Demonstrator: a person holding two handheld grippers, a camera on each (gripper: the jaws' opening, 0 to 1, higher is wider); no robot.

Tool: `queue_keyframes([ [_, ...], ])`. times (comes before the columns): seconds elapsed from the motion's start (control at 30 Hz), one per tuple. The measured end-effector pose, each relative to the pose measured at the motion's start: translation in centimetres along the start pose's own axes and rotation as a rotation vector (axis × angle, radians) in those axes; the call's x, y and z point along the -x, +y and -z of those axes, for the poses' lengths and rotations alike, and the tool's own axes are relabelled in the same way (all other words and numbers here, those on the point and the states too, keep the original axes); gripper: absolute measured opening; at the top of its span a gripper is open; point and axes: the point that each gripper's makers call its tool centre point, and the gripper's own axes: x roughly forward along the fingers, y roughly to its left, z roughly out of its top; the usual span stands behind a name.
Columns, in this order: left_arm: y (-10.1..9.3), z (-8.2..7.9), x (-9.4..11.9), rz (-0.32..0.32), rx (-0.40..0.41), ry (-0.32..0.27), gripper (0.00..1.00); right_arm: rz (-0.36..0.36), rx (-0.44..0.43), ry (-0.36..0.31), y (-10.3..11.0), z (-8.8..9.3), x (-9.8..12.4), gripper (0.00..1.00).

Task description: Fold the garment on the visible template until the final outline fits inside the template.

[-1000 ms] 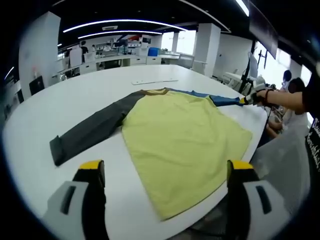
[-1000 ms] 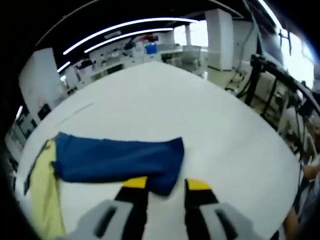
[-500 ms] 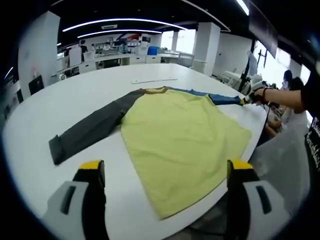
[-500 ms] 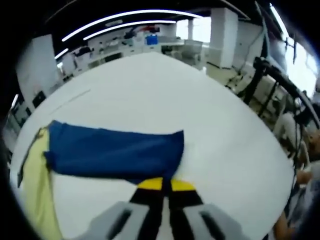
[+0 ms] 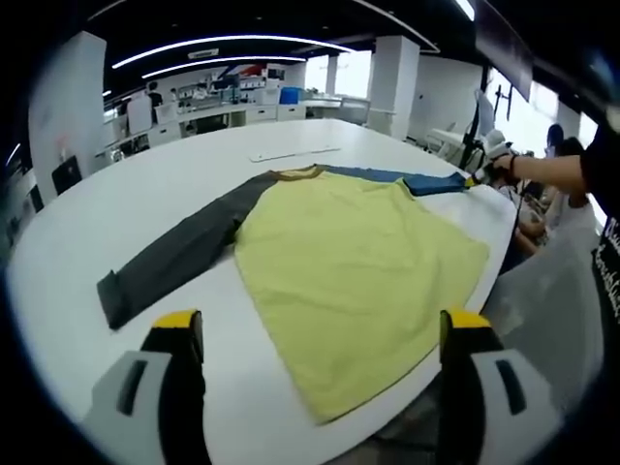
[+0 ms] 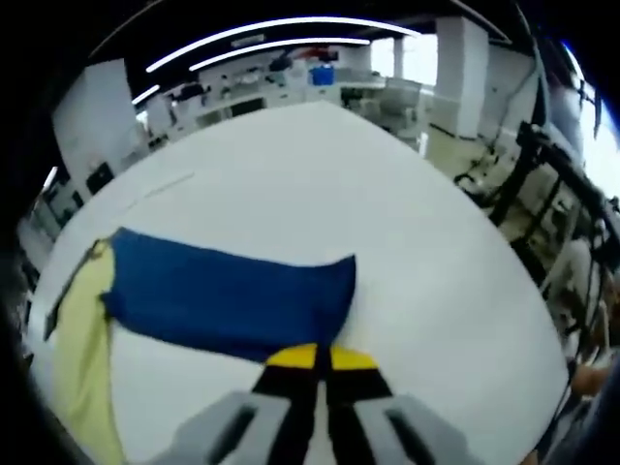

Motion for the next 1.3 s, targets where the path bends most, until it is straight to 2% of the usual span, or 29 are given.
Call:
queue_keyframes([
  [0.17, 0.1, 0.2, 0.1, 0.003, -0.014, 0.01, 0.99, -0.011, 0.008, 0.016, 0.1, -0.1, -0.1, 0.0],
  [0.27, 0.1, 0.1, 0.1, 0.005, -0.016, 0.009, 0.99, -0.018, -0.019, 0.026, 0.3, 0.1, 0.1, 0.0],
  [0.47, 0.1, 0.2, 0.3, 0.007, -0.013, 0.005, 0.99, -0.019, -0.015, 0.018, 0.7, -0.3, 0.6, 0.0],
  [0.67, 0.1, 0.0, 0.4, 0.007, -0.016, -0.005, 0.99, -0.027, 0.008, -0.002, 2.1, -1.1, 1.5, 0.0],
  [0.77, -0.1, -0.4, 0.5, 0.015, -0.013, -0.03, 0.99, -0.031, 0.029, -0.015, 2.5, -2.0, 1.9, 0.0],
  [1.03, -0.1, -0.6, 0.5, 0.015, -0.021, -0.03, 0.99, -0.053, 0.109, -0.057, 3.9, -4.9, 1.8, 0.0],
  [1.07, -0.2, -0.6, 0.5, 0.017, -0.017, -0.029, 0.99, -0.06, 0.119, -0.064, 4.5, -5.1, 2.5, 0.0],
  [1.17, -0.3, -0.3, 0.5, 0.022, -0.01, -0.023, 0.99, -0.089, 0.138, -0.073, 5.5, -6.2, 2.1, 0.0],
  [1.3, -0.5, -0.2, 0.6, 0.024, -0.013, -0.02, 0.99, -0.112, 0.168, -0.09, 7.9, -7.0, 2.8, 0.0],
])
